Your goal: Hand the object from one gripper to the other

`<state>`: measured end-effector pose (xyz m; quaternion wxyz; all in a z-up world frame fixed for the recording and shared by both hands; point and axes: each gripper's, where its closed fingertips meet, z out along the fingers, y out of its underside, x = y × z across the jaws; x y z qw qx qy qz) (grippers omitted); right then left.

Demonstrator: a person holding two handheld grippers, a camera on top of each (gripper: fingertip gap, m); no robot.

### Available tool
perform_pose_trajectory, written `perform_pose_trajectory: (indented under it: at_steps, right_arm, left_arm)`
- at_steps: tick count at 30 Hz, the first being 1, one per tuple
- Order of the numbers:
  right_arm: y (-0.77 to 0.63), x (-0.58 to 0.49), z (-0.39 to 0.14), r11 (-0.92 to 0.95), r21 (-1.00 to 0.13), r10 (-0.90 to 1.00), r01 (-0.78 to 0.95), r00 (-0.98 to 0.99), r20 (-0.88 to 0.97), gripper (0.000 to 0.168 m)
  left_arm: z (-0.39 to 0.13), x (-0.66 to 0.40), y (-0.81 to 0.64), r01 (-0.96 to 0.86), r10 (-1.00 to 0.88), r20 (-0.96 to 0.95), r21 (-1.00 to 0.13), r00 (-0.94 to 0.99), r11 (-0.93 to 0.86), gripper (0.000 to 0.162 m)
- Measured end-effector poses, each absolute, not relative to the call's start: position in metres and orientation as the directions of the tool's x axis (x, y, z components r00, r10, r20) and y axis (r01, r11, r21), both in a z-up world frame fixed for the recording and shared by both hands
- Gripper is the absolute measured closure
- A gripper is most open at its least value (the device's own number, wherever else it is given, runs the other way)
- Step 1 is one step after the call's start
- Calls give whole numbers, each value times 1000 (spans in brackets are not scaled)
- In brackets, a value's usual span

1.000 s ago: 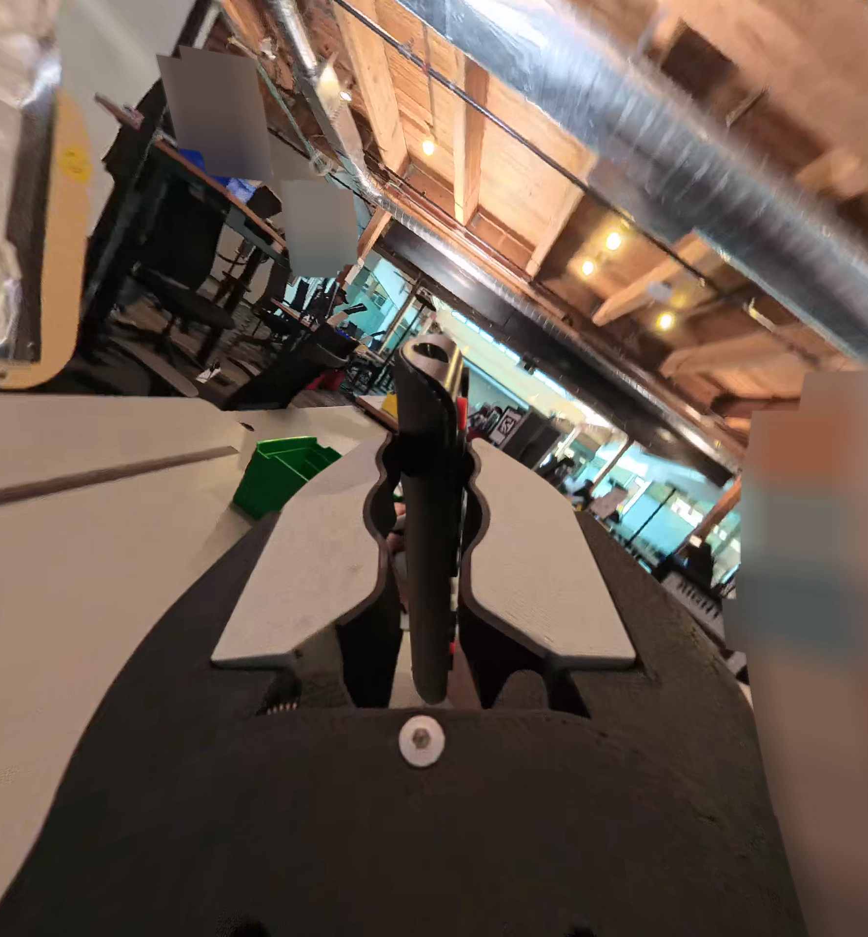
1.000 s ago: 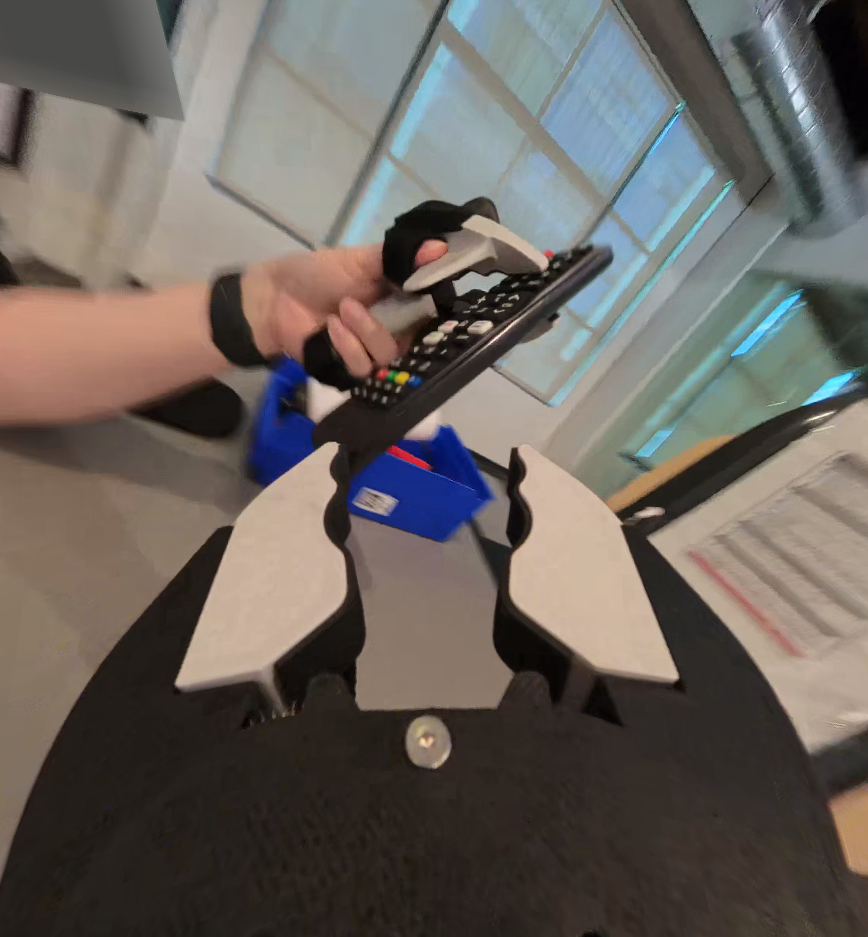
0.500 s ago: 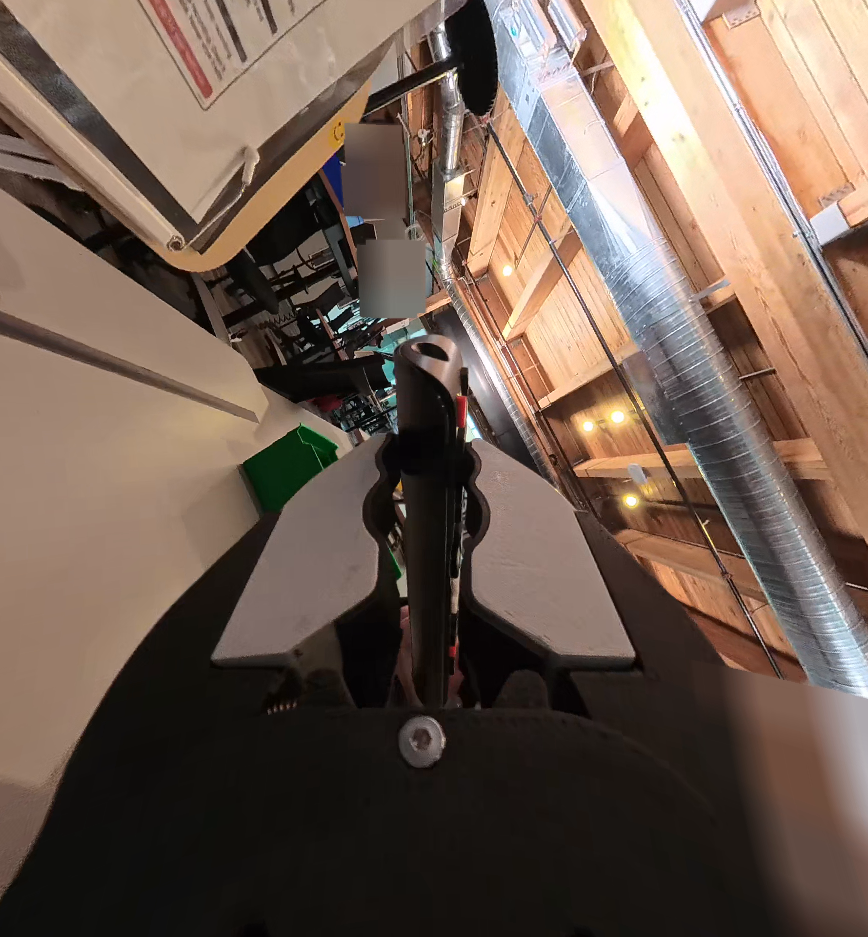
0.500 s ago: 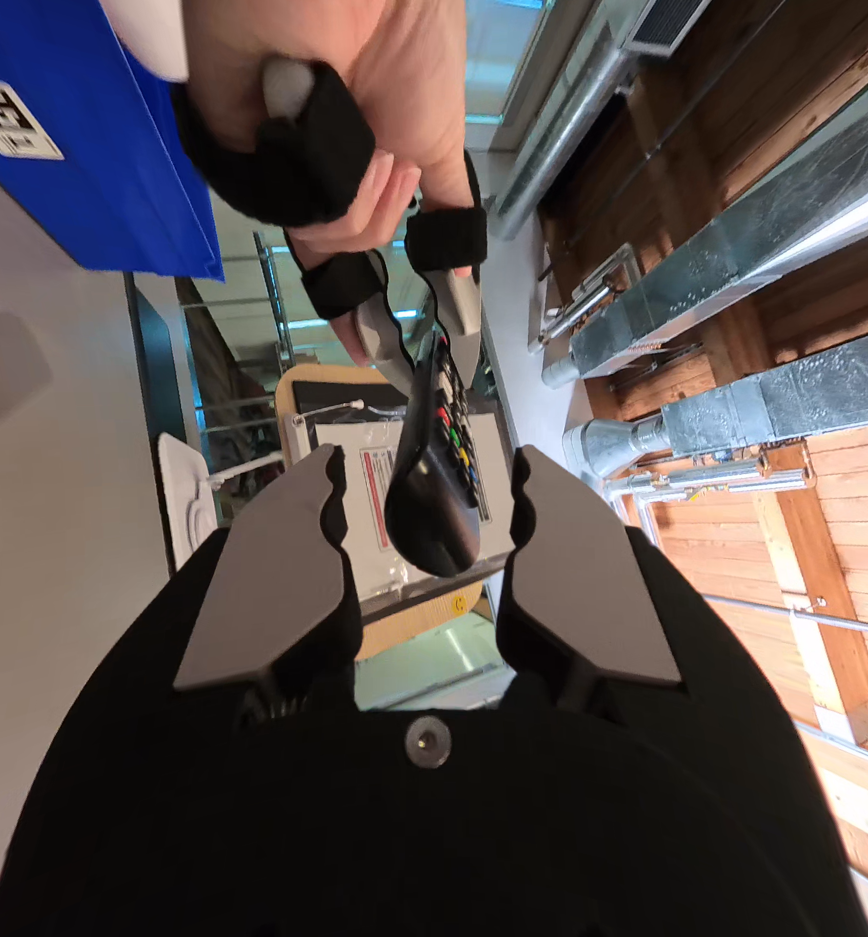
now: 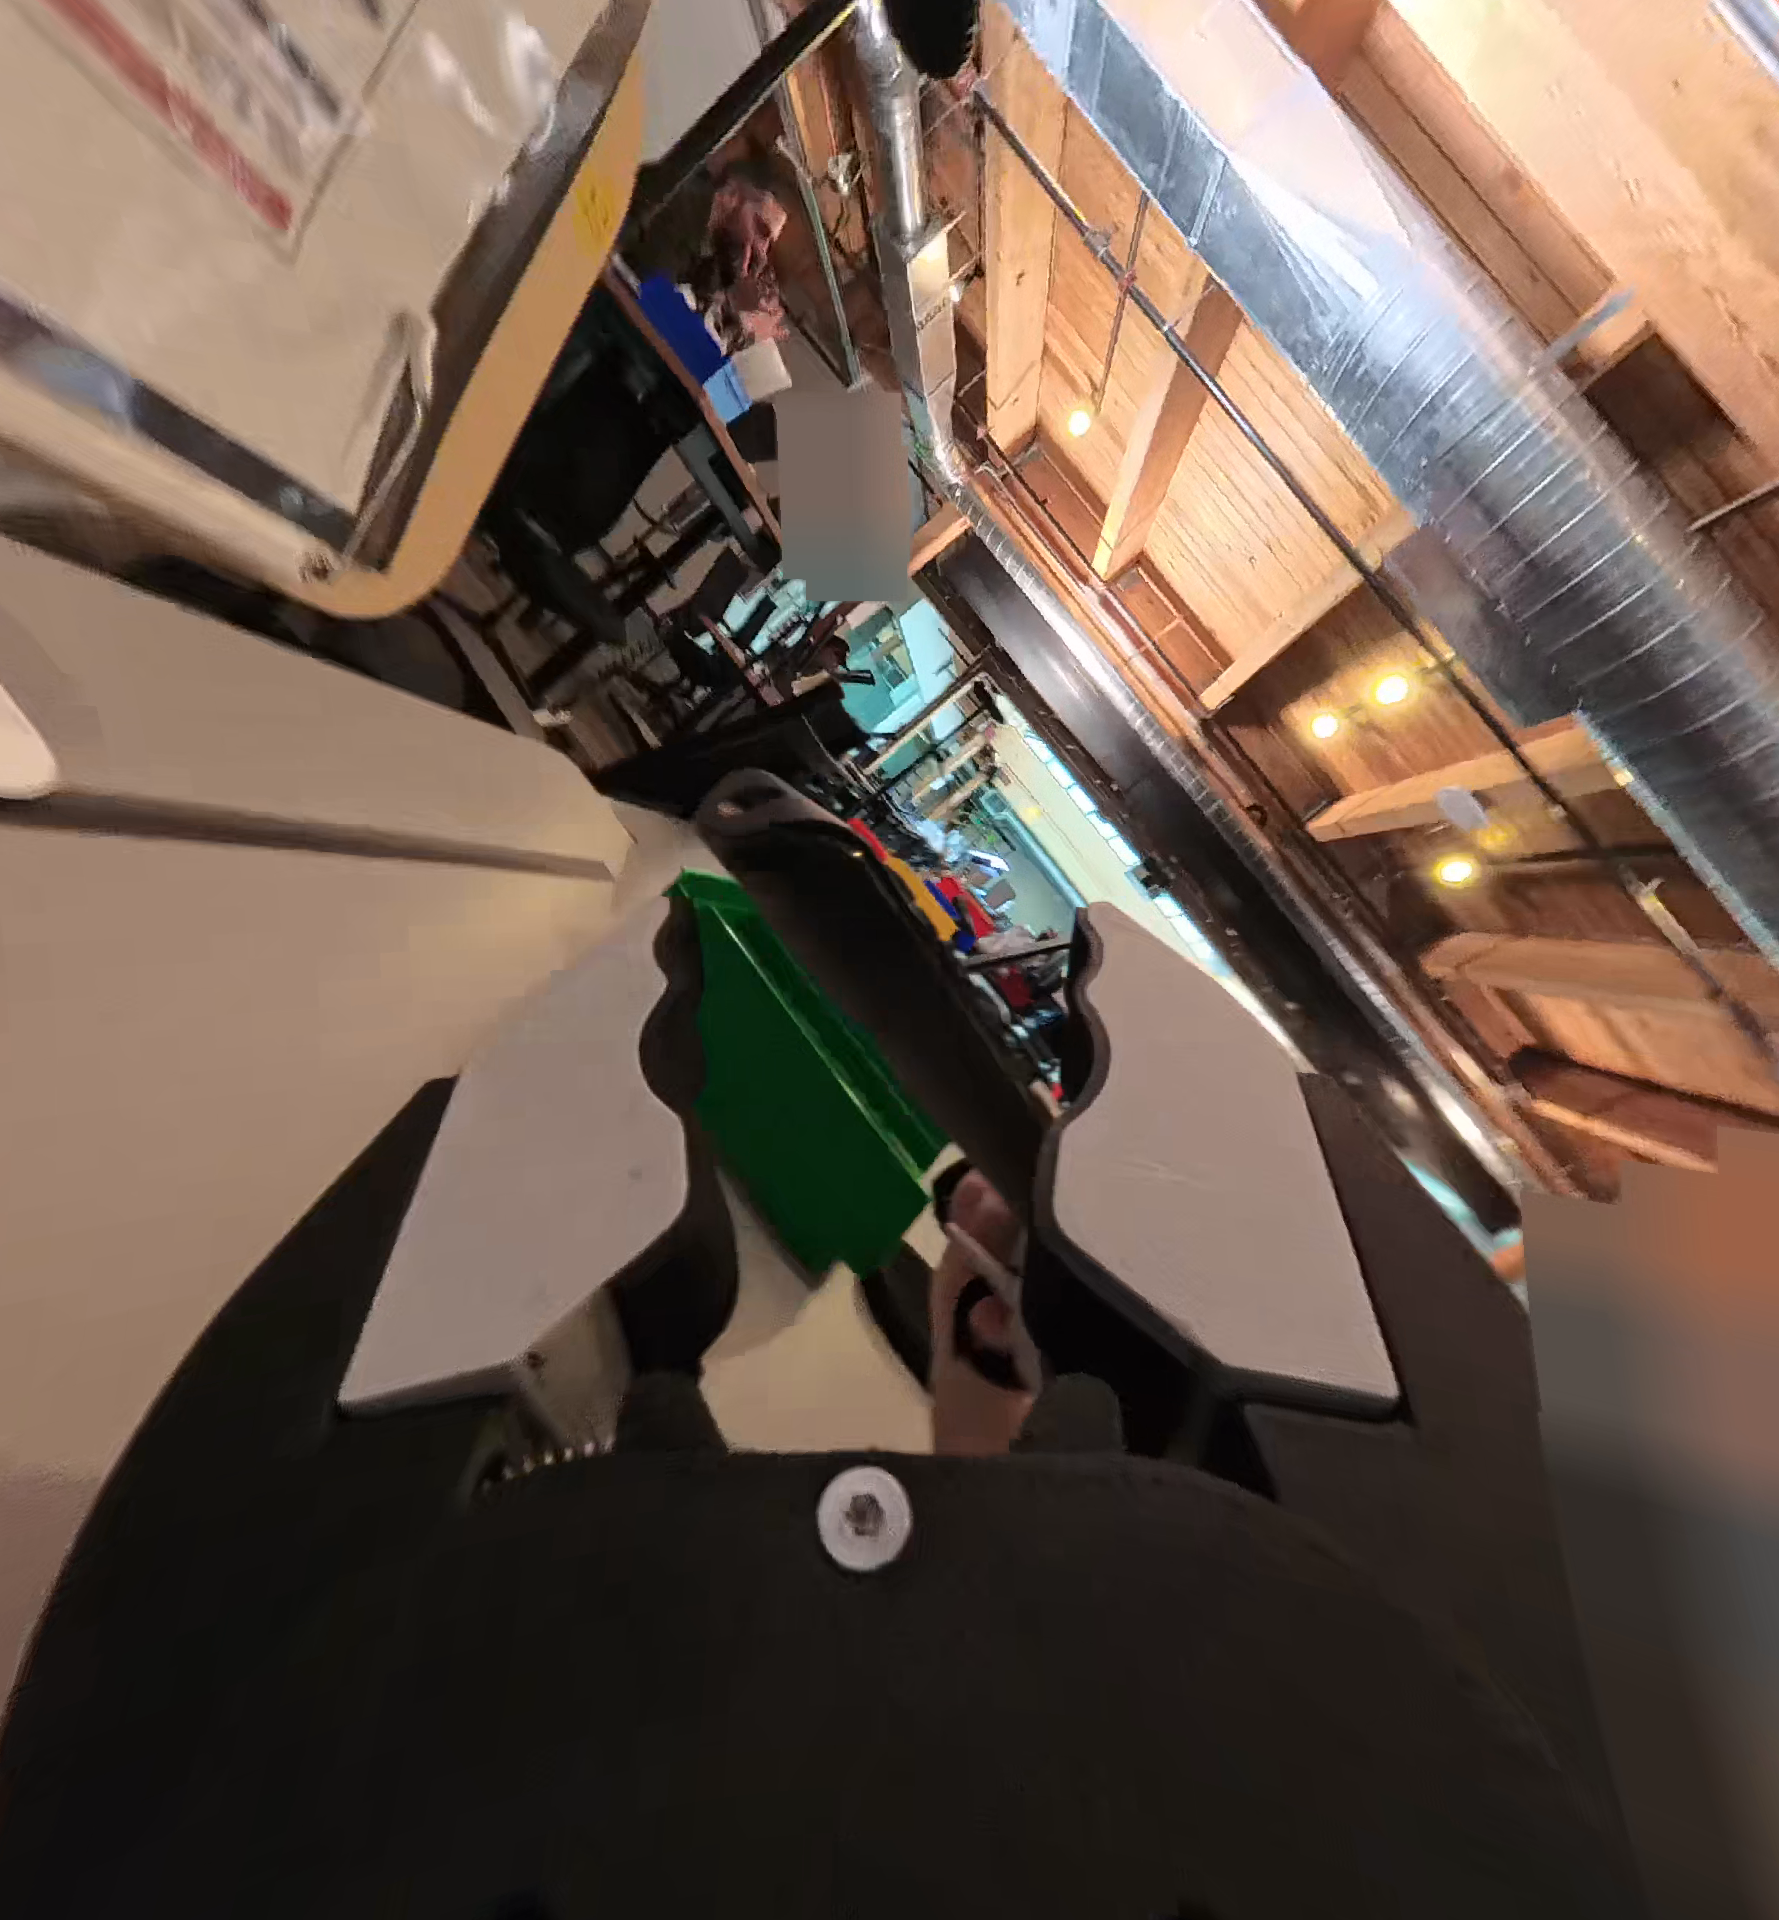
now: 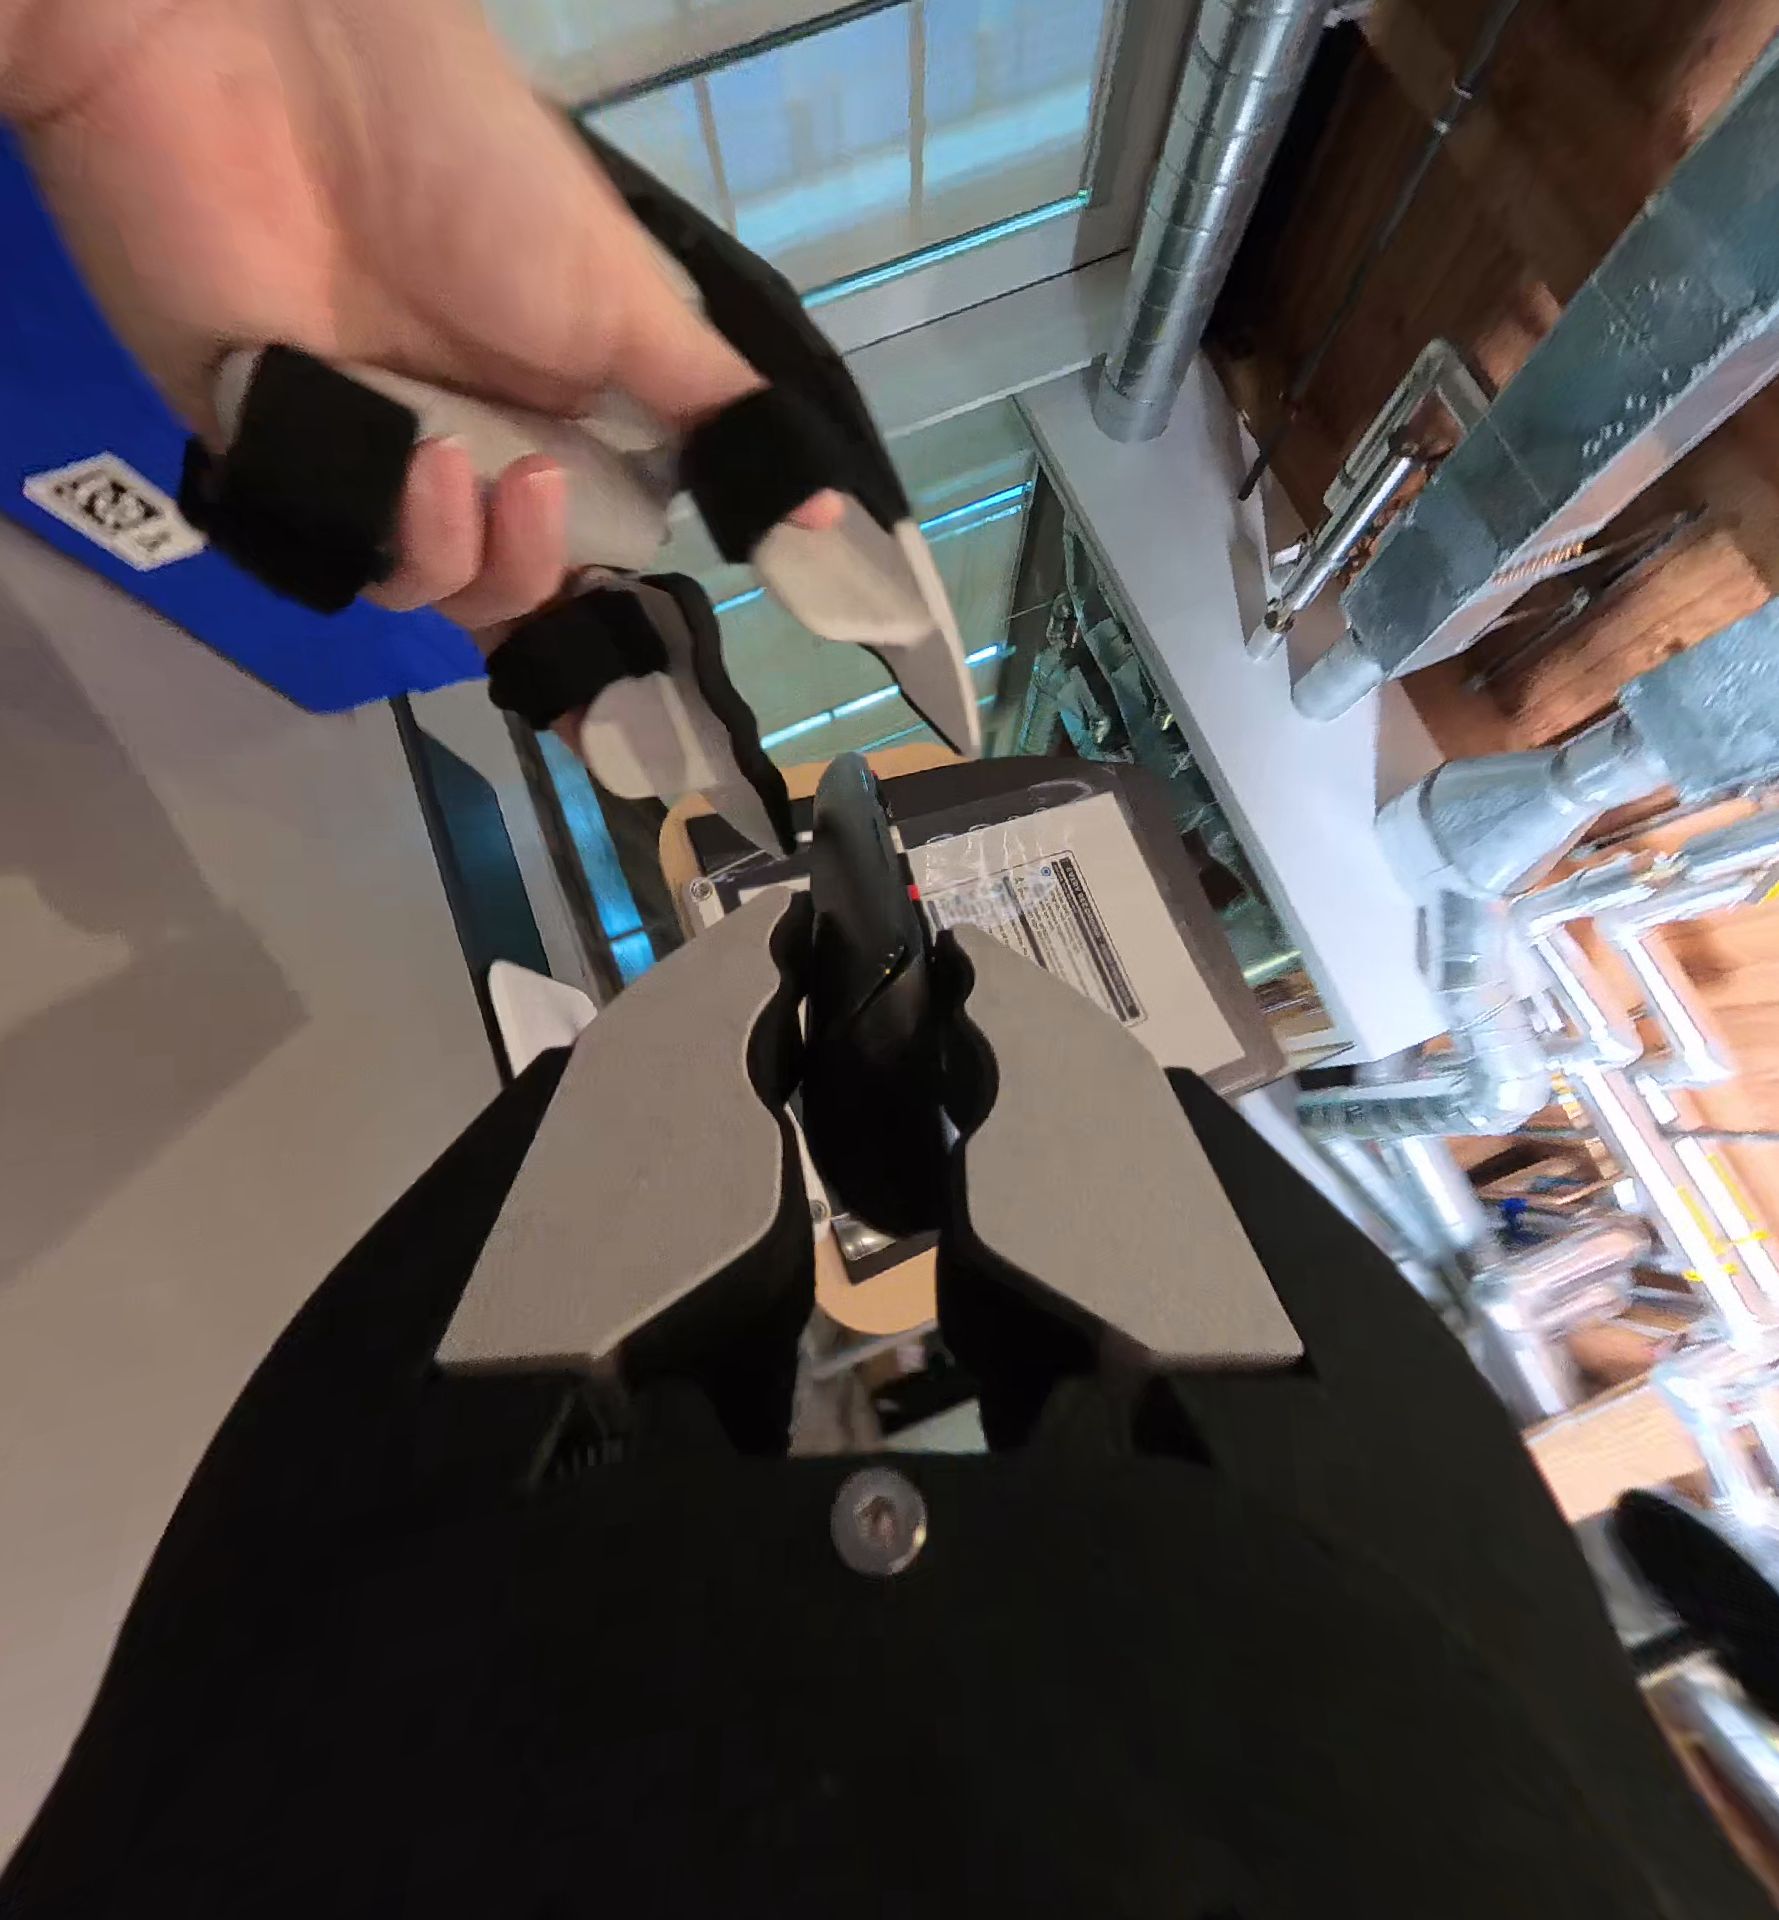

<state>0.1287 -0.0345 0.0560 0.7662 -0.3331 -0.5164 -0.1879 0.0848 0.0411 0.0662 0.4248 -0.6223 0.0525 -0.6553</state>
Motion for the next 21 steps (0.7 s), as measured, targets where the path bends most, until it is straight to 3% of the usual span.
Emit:
perform_pose_trajectory:
  at_steps: [4,7,9,11,14,21]
  right_arm:
    - [-35,159,97,644,-686,401,339,614,680,145]
    - [-43,179,127,379,-911,790,-162,569,228,145]
    - [-45,189,139,75,-902,939,-425,334,-79,144]
    - [-44,195,143,-186,-821,957,-540,88,-275,145]
    - [-35,190,130,-378,-761,910,-527,-60,-410,144]
    - [-29,165,101,-533,-748,840,-397,-138,-525,145]
  left_arm:
    - [92,68,34,457,-770,568,-790,290,-410,94]
    - [113,61,19,437,-847,439,-852,300,-286,95]
    - [124,62,4,431,-894,367,-871,256,-234,95]
    - [134,65,-11,433,-929,310,-879,202,-199,93]
    - [141,72,-30,399,-957,255,-899,141,-181,92]
    - [124,89,-43,178,-962,182,-973,205,-146,91]
